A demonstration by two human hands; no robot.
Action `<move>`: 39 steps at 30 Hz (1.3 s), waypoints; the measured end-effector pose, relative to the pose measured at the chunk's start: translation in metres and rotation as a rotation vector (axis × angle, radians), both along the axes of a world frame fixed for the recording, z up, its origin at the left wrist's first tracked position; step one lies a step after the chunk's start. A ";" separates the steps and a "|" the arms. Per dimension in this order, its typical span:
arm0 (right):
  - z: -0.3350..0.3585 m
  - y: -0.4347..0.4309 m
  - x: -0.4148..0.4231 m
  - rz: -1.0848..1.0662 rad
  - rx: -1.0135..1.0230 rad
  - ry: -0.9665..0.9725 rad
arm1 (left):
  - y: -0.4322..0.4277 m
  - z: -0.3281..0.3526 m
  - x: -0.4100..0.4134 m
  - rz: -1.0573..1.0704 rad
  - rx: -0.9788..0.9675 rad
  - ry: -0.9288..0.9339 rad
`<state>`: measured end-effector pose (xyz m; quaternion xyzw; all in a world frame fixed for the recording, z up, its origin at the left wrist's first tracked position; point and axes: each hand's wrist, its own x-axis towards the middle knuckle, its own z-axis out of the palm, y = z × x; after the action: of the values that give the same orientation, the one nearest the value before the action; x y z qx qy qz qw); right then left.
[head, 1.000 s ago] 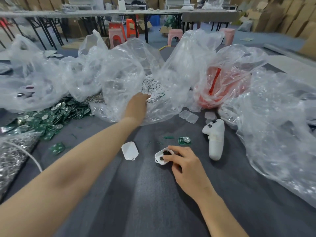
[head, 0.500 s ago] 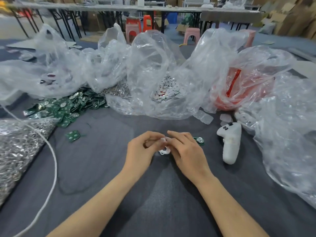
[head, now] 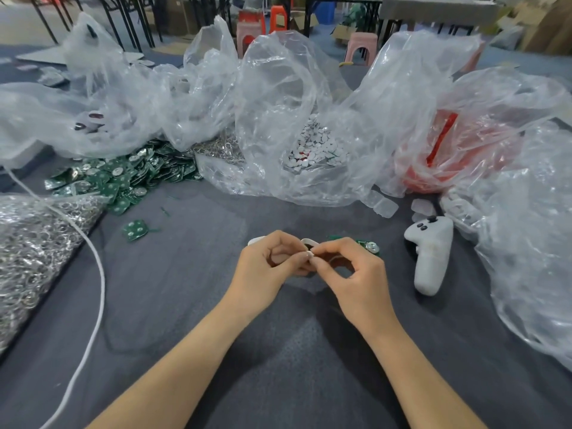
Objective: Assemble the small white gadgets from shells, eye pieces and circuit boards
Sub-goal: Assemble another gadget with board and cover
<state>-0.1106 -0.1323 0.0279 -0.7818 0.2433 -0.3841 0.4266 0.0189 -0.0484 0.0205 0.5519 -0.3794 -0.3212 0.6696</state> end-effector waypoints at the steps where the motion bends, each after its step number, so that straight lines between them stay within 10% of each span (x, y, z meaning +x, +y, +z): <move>1: 0.000 0.000 0.000 -0.006 0.023 0.004 | 0.000 0.000 -0.001 -0.002 0.001 -0.012; 15: 0.000 0.002 0.001 0.038 0.237 -0.078 | 0.003 0.002 -0.004 0.010 0.012 -0.060; 21: 0.002 -0.007 -0.001 -0.061 0.306 -0.090 | 0.007 -0.002 0.010 0.234 0.019 -0.854; 26: -0.005 -0.012 0.000 -0.122 0.278 0.032 | 0.006 -0.016 0.013 0.167 0.429 -1.105; 39: -0.008 -0.014 0.017 -0.139 0.059 0.286 | 0.000 -0.017 0.010 0.156 0.405 -1.123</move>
<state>-0.0938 -0.1459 0.0195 -0.7969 0.3663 -0.2904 0.3826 0.0286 -0.0484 0.0038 0.7800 -0.5646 0.0035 0.2699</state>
